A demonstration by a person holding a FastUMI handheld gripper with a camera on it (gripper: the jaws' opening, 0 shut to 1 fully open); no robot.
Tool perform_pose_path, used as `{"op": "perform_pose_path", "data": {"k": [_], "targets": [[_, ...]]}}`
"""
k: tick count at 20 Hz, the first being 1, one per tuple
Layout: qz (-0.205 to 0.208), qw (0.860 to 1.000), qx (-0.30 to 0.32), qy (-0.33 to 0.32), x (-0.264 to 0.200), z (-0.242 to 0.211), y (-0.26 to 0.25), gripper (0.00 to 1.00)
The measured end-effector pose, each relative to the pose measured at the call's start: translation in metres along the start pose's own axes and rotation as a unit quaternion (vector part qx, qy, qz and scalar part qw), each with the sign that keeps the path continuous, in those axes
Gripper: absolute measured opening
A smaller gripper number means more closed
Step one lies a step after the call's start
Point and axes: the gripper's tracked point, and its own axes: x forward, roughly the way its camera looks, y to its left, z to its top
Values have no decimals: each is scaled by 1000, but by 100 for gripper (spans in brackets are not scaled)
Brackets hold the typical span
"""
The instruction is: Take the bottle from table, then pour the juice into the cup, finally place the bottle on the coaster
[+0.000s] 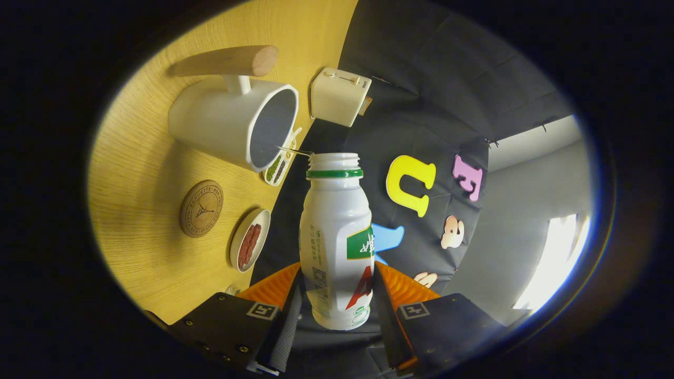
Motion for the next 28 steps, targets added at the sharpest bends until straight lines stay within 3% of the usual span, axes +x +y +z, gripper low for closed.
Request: {"op": "perform_pose_path", "data": {"k": [28], "targets": [[-14, 999, -49, -11, -2, 1, -18, 68]]}}
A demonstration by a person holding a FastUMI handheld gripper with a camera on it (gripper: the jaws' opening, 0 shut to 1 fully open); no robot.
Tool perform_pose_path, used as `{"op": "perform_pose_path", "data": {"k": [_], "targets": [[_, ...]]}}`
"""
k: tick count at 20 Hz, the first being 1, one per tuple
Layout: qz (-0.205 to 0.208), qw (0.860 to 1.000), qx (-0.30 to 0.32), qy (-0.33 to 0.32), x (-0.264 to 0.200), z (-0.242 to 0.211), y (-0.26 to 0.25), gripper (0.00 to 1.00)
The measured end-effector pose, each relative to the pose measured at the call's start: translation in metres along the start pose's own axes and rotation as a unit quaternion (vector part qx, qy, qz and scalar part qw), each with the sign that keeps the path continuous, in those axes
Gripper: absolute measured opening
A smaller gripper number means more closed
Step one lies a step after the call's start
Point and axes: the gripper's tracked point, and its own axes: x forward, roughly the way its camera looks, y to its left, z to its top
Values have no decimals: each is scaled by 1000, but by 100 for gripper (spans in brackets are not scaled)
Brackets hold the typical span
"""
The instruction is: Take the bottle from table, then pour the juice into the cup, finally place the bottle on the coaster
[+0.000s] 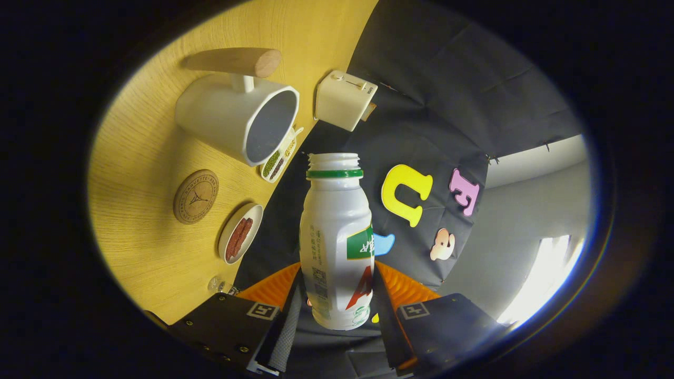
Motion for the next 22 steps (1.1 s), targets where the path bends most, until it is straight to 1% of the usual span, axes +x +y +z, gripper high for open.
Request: {"op": "perform_pose_path", "data": {"k": [7, 9, 12, 14, 17, 18, 22], "targets": [[-3, 1000, -13, -2, 0, 0, -3, 68], [-2, 1000, -3, -2, 0, 0, -1, 68], [13, 999, 50, 1, 2, 2, 14, 68], [30, 994, 109, -2, 4, 2, 27, 68], [46, 980, 195, -4, 2, 8, 35, 68], [54, 972, 229, -5, 0, 10, 39, 68], [73, 927, 369, -9, 0, 16, 45, 69]]}}
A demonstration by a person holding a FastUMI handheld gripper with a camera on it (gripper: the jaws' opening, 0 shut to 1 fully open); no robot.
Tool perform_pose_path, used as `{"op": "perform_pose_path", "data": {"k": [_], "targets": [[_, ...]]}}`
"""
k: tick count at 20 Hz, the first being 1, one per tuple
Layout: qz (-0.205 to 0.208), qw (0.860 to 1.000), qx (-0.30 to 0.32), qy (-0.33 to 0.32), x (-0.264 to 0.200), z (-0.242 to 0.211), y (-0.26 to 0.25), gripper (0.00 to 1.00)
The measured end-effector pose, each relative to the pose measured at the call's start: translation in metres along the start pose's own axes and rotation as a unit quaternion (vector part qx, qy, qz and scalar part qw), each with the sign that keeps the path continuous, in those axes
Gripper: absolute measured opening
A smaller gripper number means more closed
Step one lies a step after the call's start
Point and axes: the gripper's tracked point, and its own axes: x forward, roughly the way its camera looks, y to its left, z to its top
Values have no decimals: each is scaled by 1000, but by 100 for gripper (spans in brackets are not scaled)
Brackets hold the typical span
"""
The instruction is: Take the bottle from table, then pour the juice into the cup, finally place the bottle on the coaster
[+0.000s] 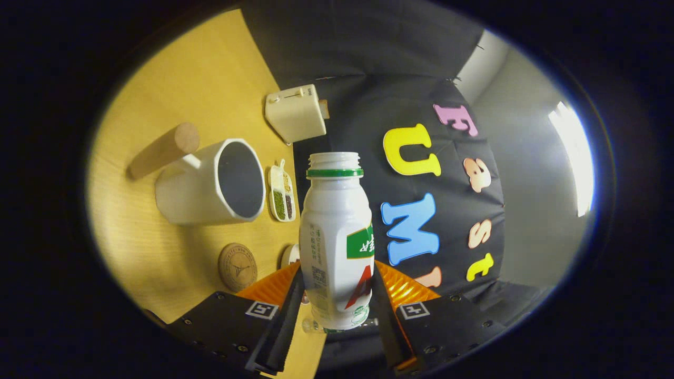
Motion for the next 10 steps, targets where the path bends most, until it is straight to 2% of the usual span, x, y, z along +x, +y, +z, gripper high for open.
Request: {"op": "perform_pose_path", "data": {"k": [2, 5, 10], "targets": [[3, 998, 64, -3, -1, 2, 0, 69], [23, 988, 156, 0, 1, 3, 3, 69], [57, 957, 284, 11, 10, -3, 5, 68]]}}
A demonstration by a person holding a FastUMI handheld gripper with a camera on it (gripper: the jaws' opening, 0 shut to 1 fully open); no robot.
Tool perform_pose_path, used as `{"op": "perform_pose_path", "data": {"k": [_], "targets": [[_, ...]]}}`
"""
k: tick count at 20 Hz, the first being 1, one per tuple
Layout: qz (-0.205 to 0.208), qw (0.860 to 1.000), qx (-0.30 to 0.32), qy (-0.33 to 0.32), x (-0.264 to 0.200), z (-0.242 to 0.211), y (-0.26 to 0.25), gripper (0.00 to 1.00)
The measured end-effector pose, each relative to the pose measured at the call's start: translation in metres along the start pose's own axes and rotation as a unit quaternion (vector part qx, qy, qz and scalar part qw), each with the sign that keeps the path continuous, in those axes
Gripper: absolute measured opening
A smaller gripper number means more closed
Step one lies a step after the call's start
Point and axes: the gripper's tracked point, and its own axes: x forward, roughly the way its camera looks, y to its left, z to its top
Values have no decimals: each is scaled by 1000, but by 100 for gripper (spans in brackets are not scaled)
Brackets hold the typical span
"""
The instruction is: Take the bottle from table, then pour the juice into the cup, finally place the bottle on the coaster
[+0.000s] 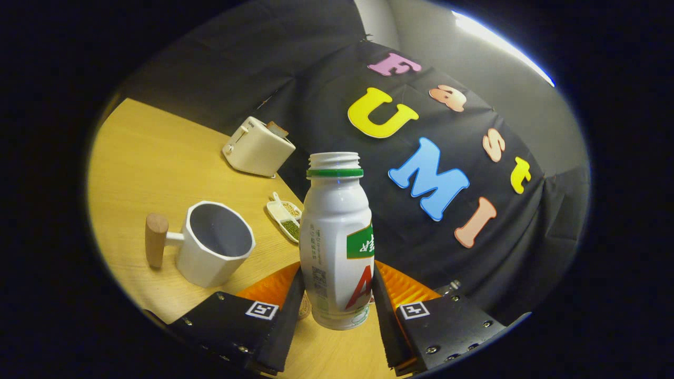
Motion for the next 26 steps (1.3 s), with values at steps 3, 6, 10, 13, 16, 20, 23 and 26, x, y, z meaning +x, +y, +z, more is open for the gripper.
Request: {"op": "perform_pose_path", "data": {"k": [3, 6, 10, 13, 16, 20, 23, 26], "targets": [[9, 999, 48, 3, 5, -1, -3, 69], [22, 994, 103, 3, 9, 0, -2, 69], [43, 982, 185, 4, 20, 0, 2, 69], [55, 968, 244, 8, 27, -9, 9, 69], [68, 954, 291, 16, 35, -15, 17, 69], [63, 942, 327, 28, 51, -29, 18, 68], [50, 938, 343, 30, 60, -40, 15, 69], [56, 932, 357, 30, 67, -42, 20, 68]]}}
